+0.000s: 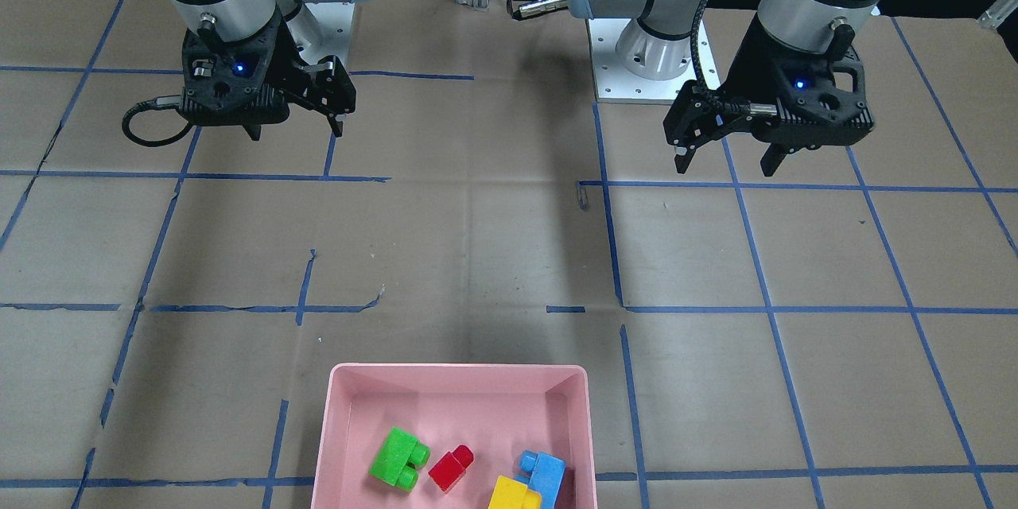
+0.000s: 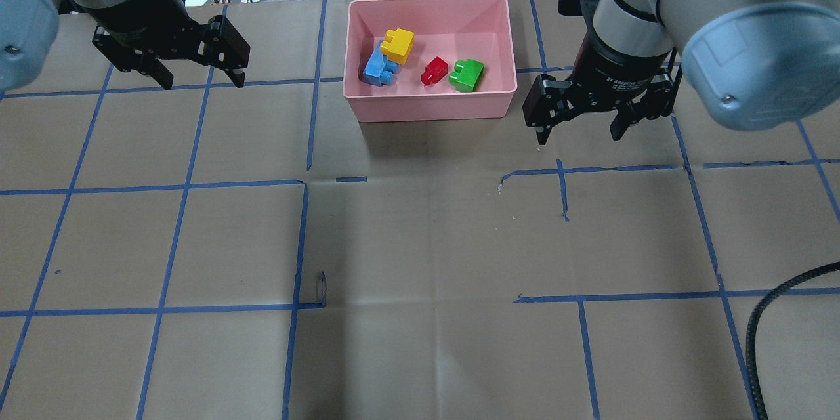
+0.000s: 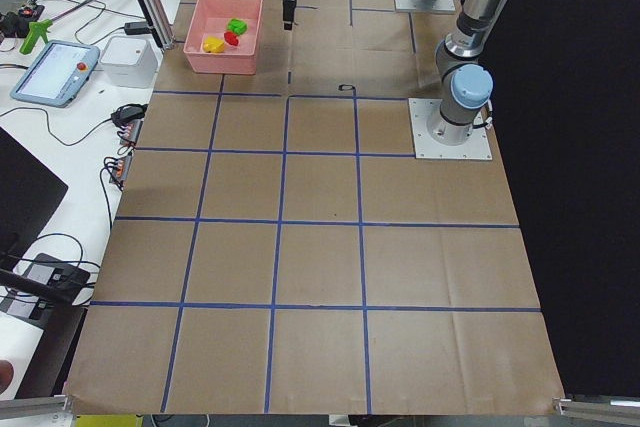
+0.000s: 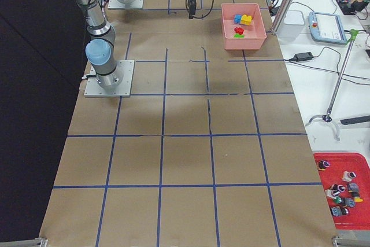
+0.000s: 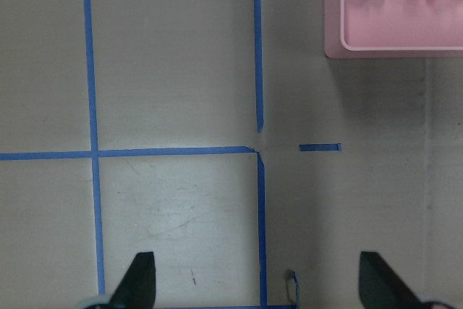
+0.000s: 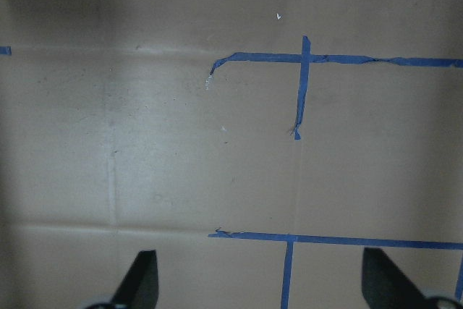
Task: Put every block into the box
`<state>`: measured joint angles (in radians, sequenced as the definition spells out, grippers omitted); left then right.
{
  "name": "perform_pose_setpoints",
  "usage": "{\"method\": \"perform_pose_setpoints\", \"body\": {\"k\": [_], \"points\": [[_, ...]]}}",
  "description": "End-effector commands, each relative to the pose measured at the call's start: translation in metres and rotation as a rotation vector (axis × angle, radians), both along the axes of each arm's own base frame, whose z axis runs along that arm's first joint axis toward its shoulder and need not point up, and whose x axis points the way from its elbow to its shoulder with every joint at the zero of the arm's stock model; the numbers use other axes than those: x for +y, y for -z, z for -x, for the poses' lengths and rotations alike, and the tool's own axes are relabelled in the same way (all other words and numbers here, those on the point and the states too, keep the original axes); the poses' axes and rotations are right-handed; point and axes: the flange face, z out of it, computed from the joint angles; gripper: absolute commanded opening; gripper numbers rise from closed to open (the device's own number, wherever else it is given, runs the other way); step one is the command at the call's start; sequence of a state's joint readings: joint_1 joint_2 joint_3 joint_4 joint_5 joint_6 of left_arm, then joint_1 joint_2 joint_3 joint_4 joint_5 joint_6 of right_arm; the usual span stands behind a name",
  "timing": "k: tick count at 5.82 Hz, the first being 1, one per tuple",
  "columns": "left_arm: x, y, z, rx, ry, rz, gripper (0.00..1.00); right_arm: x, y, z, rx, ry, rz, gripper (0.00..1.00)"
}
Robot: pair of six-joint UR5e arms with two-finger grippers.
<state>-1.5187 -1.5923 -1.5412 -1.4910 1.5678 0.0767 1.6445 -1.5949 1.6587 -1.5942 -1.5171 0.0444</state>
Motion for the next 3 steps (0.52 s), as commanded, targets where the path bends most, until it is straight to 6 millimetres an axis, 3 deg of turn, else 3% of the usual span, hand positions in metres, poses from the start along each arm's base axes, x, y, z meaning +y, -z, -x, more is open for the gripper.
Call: {"method": "perform_pose_setpoints", "body": {"k": [1,3], "points": [[-0.0001,0.0,0.0,0.0,0.0,0.001,0.99,-0.0041,-0.0007,0.0129,0.0,0.038,0.003,1.0],[0.0005,-0.0006,0.0,0.0,0.0,0.001,0.99,-0.009,-0.0035,0.0187,0.0,0.034,0.033,1.0]]}}
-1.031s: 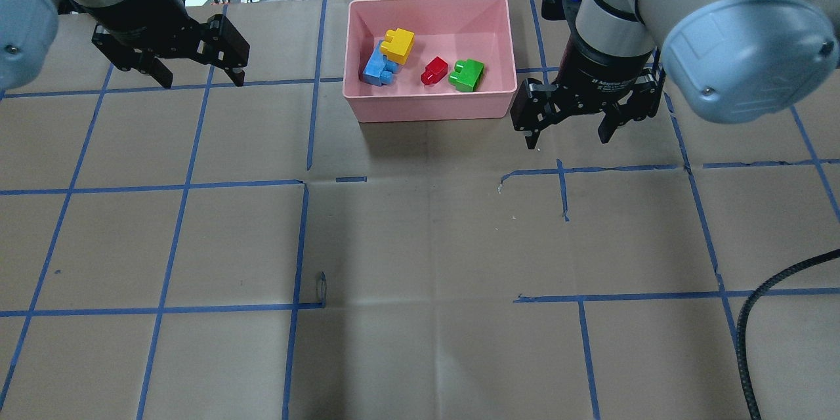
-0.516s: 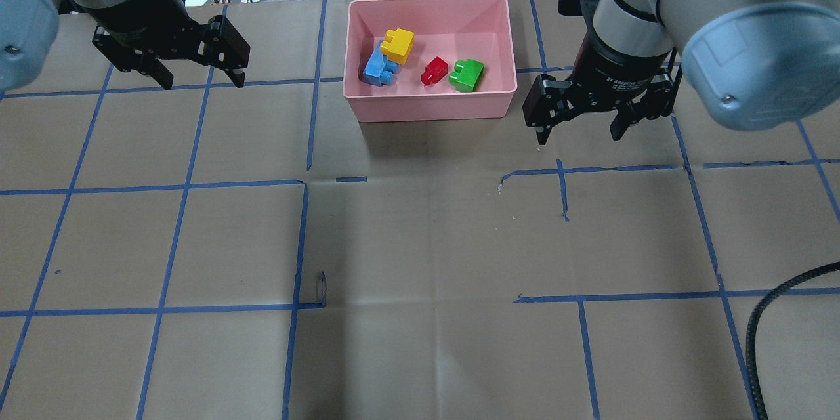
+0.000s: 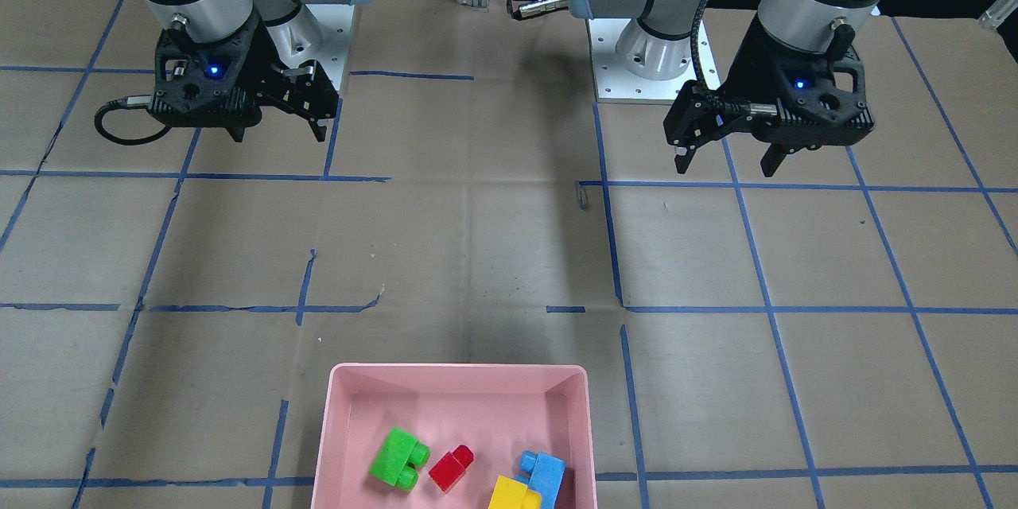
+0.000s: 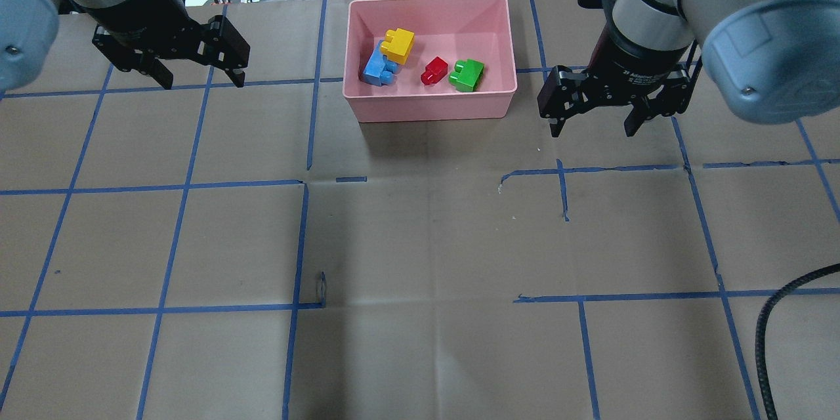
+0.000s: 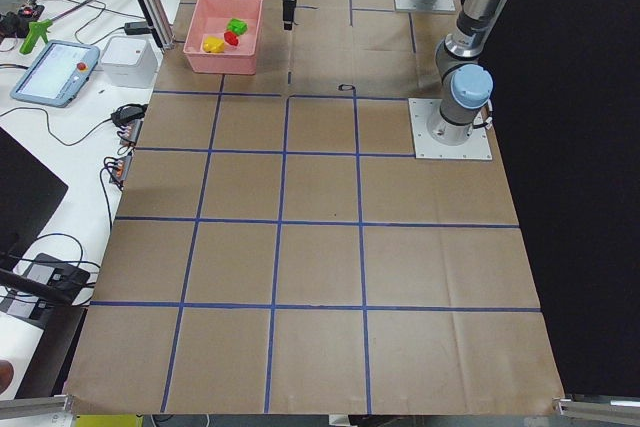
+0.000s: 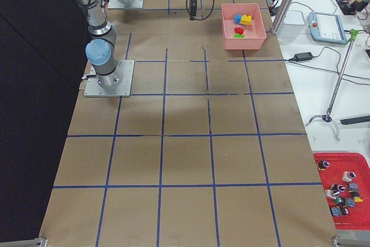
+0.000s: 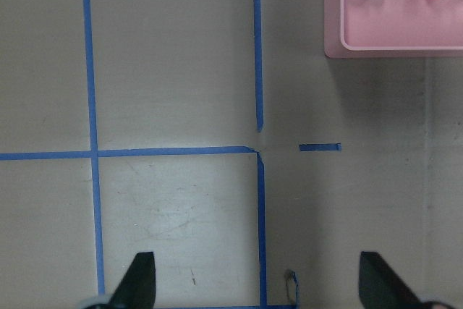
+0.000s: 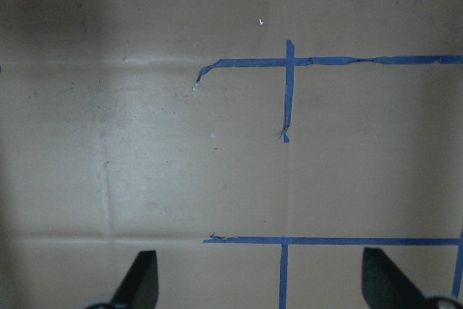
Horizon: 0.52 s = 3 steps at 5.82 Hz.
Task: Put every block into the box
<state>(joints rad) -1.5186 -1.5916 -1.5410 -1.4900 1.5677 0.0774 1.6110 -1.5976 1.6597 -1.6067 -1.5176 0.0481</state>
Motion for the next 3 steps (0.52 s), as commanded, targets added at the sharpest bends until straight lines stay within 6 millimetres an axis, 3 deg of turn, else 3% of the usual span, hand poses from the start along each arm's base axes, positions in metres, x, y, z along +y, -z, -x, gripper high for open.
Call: {"method": "perform_pose_setpoints", "body": {"k": [1,3], "points": [[0.0002,-0.001,0.0,0.0,-0.001,0.002,0.99,-0.0062,-0.0032,0.005,-0.002,0.003,0.036,1.0],[0.0002,-0.001,0.0,0.0,-0.001,0.002,0.99,-0.008,-0.0012,0.0059,0.0,0.003,0.033,1.0]]}}
